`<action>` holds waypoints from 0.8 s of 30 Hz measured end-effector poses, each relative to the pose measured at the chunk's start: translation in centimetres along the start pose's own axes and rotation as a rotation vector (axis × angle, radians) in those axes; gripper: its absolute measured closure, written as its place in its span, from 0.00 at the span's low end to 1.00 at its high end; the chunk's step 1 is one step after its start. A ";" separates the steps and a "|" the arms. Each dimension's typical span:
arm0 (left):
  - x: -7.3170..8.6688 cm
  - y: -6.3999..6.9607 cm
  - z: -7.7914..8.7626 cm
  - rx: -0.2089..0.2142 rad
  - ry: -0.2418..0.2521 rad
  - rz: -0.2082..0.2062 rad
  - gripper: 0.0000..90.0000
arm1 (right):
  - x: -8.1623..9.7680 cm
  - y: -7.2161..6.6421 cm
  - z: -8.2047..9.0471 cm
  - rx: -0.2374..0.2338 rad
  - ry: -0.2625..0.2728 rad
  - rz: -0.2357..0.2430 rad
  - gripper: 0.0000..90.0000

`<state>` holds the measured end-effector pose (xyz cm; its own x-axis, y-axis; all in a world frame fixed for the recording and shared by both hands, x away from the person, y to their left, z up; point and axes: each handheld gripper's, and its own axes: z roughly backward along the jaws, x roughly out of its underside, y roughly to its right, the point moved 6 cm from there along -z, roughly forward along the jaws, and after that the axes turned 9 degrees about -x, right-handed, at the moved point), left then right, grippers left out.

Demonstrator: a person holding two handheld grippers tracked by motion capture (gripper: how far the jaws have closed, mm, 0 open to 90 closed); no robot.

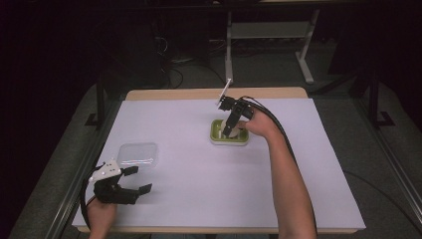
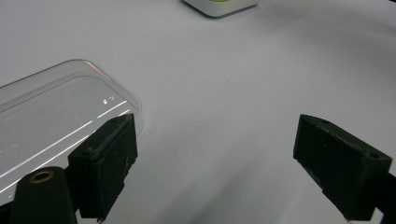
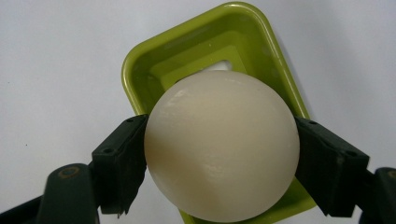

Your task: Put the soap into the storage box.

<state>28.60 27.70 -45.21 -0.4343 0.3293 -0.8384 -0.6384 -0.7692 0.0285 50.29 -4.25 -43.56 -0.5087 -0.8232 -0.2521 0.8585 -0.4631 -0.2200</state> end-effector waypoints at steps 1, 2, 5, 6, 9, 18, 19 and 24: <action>0.0 0.0 0.0 -0.001 0.000 0.000 0.14 | 0.0 0.1 -0.1 0.000 -0.006 0.000 0.25; 0.0 0.0 0.0 -0.001 -0.001 0.000 0.14 | 0.0 0.1 -0.1 0.000 -0.005 0.002 0.25; 0.0 0.0 0.0 0.000 0.000 0.001 0.14 | -0.1 0.1 -0.3 0.000 -0.005 0.001 0.25; 0.0 0.0 0.0 0.001 -0.002 -0.002 0.14 | -0.1 0.1 -0.3 0.000 -0.005 0.003 0.25; 0.0 0.0 0.0 0.001 -0.001 -0.001 0.14 | -0.2 0.1 -0.4 -0.001 -0.008 0.003 0.25; 0.0 0.0 0.0 0.001 -0.001 -0.001 0.14 | -0.1 0.2 -0.7 0.004 -0.017 0.000 0.25; 0.0 0.0 0.0 0.001 0.000 -0.001 0.14 | -0.1 0.2 -0.7 0.006 -0.018 0.001 0.25; 0.0 0.0 0.0 -0.001 -0.001 0.000 0.14 | -0.1 0.3 -0.6 0.004 -0.018 0.001 0.25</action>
<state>28.60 27.73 -45.22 -0.4353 0.3295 -0.8378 -0.6377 -0.7697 0.0285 50.51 -4.11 -44.20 -0.5065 -0.8295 -0.2352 0.8594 -0.4635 -0.2160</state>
